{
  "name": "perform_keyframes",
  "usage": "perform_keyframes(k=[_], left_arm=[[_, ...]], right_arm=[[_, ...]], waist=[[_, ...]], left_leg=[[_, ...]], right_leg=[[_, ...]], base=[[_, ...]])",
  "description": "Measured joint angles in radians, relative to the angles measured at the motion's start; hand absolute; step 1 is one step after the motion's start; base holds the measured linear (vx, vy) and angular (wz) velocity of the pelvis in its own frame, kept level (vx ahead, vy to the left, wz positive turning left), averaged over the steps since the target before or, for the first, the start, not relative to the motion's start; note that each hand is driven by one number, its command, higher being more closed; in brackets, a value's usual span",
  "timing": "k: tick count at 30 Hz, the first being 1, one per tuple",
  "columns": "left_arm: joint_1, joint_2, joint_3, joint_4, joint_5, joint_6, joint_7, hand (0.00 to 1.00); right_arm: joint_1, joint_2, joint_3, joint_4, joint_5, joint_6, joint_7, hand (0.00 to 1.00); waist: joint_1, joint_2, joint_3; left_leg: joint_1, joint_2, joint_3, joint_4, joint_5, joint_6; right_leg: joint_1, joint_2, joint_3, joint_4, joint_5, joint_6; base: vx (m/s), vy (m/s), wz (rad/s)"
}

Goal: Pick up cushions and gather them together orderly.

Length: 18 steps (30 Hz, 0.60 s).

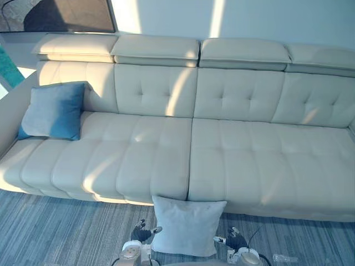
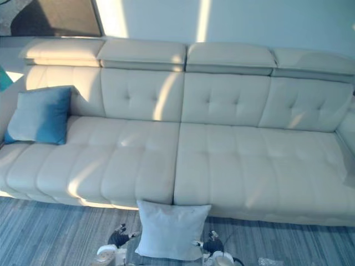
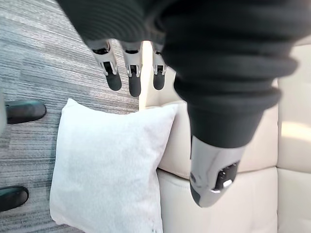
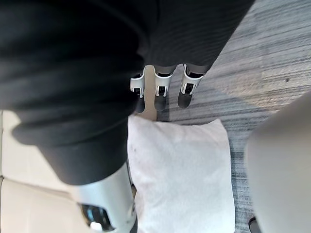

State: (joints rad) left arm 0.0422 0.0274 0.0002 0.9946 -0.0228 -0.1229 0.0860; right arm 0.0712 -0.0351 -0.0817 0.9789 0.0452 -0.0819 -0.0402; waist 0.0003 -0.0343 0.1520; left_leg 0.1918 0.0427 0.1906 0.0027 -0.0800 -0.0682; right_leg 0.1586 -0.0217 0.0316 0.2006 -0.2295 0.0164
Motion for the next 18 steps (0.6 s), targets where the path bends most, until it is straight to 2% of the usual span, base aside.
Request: perform_keyframes(k=[5,7,8,10,11,12,14,18], left_arm=[[0.001,0.004,-0.021,-0.001,0.000,0.000,0.005,0.00],[-0.009,0.014,-0.021,-0.002,0.000,0.000,0.010,0.00],[-0.014,0.019,-0.021,-0.005,0.000,0.000,0.011,0.00],[-0.057,0.051,-0.019,-0.045,-0.001,0.000,0.027,0.00],[-0.068,0.060,-0.019,-0.057,-0.003,0.000,0.033,0.00],[-0.086,0.077,-0.018,-0.087,-0.010,0.000,0.044,0.00],[-0.144,0.110,-0.018,-0.161,-0.030,0.002,0.068,0.00],[-0.239,0.156,-0.002,-0.258,-0.076,-0.003,0.110,0.00]], right_arm=[[0.007,-0.003,-0.025,0.000,0.000,0.000,-0.004,0.00],[0.002,-0.006,-0.035,-0.002,0.004,-0.001,-0.015,0.00],[-0.010,-0.007,-0.036,-0.002,0.004,-0.002,-0.018,0.00],[-0.053,-0.012,-0.037,-0.011,0.012,-0.003,-0.024,0.00],[-0.065,-0.012,-0.037,-0.018,0.021,-0.003,-0.027,0.00],[-0.095,-0.015,-0.037,-0.032,0.037,-0.007,-0.034,0.00],[-0.139,-0.030,-0.036,-0.105,0.054,-0.009,-0.057,0.00],[-0.216,-0.038,-0.043,-0.225,0.117,-0.026,-0.099,0.00]], waist=[[-0.003,0.004,0.001],[-0.008,-0.015,0.017],[-0.007,-0.010,0.026],[-0.009,-0.017,0.103],[-0.005,-0.019,0.121],[0.006,-0.024,0.158],[0.004,-0.015,0.239],[0.008,-0.019,0.306]], left_leg=[[-0.007,-0.001,0.002,0.001,0.006,0.009],[-0.057,-0.006,-0.014,0.045,0.001,0.015],[-0.078,-0.004,-0.017,0.072,-0.006,0.019],[-0.223,0.018,-0.039,0.245,-0.061,0.029],[-0.265,0.025,-0.041,0.287,-0.076,0.030],[-0.331,0.035,-0.040,0.368,-0.111,0.032],[-0.498,0.057,-0.059,0.566,-0.184,0.034],[-0.674,0.091,-0.048,0.734,-0.222,0.052]], right_leg=[[0.000,0.000,-0.006,-0.017,0.017,-0.006],[-0.028,-0.012,-0.033,-0.002,0.017,-0.006],[-0.041,-0.013,-0.039,0.012,0.017,-0.006],[-0.142,-0.013,-0.079,0.105,0.004,0.006],[-0.174,-0.016,-0.089,0.135,-0.007,0.019],[-0.234,-0.035,-0.135,0.195,-0.054,0.020],[-0.378,-0.060,-0.189,0.361,-0.110,0.010],[-0.553,-0.070,-0.190,0.528,-0.144,0.008]], base=[[-0.06,-0.018,-0.02],[-0.09,-0.010,0.23],[-0.13,-0.018,0.29],[-0.19,-0.016,0.19],[-0.25,0.005,0.01],[-0.29,0.035,0.00],[-0.33,0.061,0.05],[-0.18,0.046,-0.17]])
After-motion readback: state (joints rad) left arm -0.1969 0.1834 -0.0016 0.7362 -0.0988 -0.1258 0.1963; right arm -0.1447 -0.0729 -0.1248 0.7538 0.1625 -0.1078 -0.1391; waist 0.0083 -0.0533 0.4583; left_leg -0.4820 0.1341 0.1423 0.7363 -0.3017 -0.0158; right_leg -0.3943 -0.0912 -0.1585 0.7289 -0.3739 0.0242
